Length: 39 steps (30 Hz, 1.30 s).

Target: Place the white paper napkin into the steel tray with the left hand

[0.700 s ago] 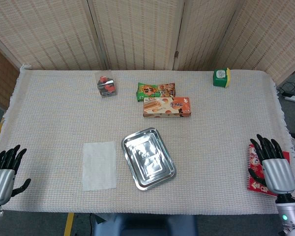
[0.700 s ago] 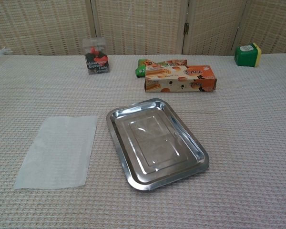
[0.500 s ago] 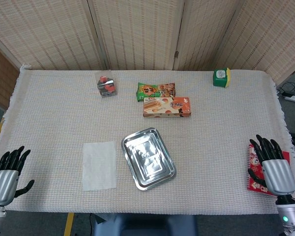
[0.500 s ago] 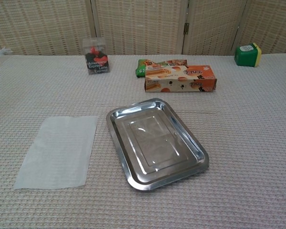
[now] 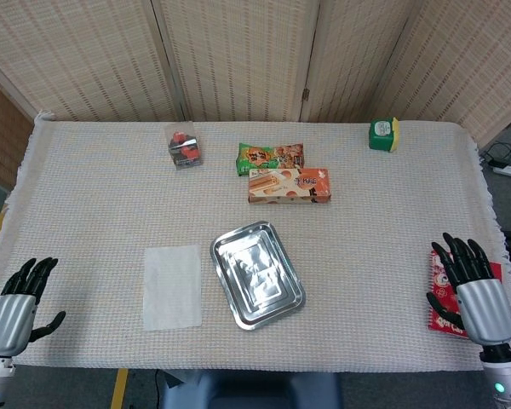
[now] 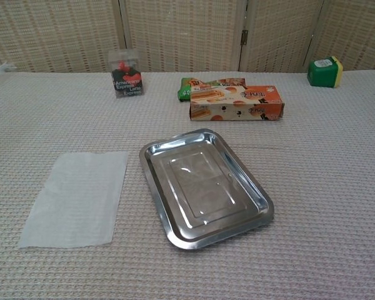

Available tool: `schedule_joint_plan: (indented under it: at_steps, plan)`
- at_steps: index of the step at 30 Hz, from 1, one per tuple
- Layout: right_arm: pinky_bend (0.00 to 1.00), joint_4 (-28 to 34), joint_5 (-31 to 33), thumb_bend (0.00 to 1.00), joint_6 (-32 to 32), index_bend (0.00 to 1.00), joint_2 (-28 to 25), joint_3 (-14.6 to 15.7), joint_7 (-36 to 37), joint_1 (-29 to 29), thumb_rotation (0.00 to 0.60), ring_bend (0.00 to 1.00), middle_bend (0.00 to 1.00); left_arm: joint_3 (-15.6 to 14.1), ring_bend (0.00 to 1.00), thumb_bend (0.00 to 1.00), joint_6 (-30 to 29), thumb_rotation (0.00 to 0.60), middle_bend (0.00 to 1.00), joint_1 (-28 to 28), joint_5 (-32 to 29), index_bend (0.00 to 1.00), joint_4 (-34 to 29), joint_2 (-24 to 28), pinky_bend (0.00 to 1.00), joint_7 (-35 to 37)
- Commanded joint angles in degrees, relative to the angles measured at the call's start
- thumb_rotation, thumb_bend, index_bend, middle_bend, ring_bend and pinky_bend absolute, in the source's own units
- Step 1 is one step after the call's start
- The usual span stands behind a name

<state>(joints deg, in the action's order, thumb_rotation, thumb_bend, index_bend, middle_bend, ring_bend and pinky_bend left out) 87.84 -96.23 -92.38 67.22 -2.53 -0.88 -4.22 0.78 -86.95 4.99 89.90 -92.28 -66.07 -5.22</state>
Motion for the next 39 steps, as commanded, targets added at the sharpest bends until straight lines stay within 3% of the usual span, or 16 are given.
schedule_joint_plan:
  at_steps: [1,5,8,10,12,14,18,25,31,39]
  plan:
    - [0.00,-0.7,0.6,0.33,0.6,0.00,0.4,-0.1,0.7,-0.4,0.600,0.00,0.00,-0.4,0.19,0.28,0.1,0.600,0.30,0.3,1.6,0.02,1.8,-0.8,0.34,1.7]
    - [0.00,-0.7,1.8,0.33,0.8,0.00,0.4,-0.7,0.8,-0.4,0.600,0.00,0.00,-1.4,0.18,0.27,1.8,0.600,0.29,1.1,2.8,0.01,0.5,-0.3,0.34,1.9]
    - [0.00,-1.1,1.9,0.33,0.5,0.00,0.7,-1.0,1.4,-0.5,0.600,0.00,0.00,-2.2,0.25,0.27,3.1,0.600,0.31,2.0,4.3,0.02,2.3,-0.6,0.46,1.8]
    - [0.00,-1.4,1.8,0.33,0.4,0.00,1.1,-1.0,1.4,-0.6,0.600,0.00,0.00,-2.7,0.38,0.27,4.0,0.600,0.40,2.4,4.9,0.04,2.5,-0.5,0.61,1.7]
    - [0.00,-1.8,1.9,0.33,0.8,0.00,1.5,-1.0,1.1,-0.8,0.600,0.00,0.00,-3.2,0.59,0.27,4.1,0.600,0.64,2.6,5.7,0.08,2.2,-0.8,0.82,1.4]
    - [0.00,-2.0,2.0,0.33,1.6,0.00,1.8,-1.0,0.8,-1.2,0.600,0.00,0.00,-3.2,0.70,0.27,3.1,0.600,0.78,2.5,6.7,0.12,2.6,-2.1,0.90,1.2]
    - [0.00,-2.1,2.5,0.33,2.9,0.00,2.2,-0.9,1.0,-1.8,0.600,0.00,0.00,-2.9,0.83,0.27,2.5,0.600,0.95,3.8,9.1,0.21,6.9,-6.3,0.99,3.1]
    - [0.00,-2.0,4.0,0.33,3.5,0.00,1.7,-1.3,1.5,-1.8,0.600,0.00,0.00,-3.4,1.00,0.27,5.4,0.600,1.00,6.7,9.9,0.28,11.3,-11.2,1.00,10.4]
    - [0.00,-0.4,4.6,0.33,2.5,0.00,0.0,-1.7,3.9,-1.2,0.600,0.00,0.00,-4.9,1.00,0.27,11.4,0.600,1.00,9.4,9.7,0.27,14.4,-15.4,1.00,12.5]
    - [0.00,0.0,6.5,0.33,3.2,0.00,-1.1,-2.1,5.2,-1.0,0.600,0.00,0.00,-7.0,1.00,0.27,13.3,0.600,1.00,11.2,11.1,0.33,16.5,-18.1,1.00,14.6]
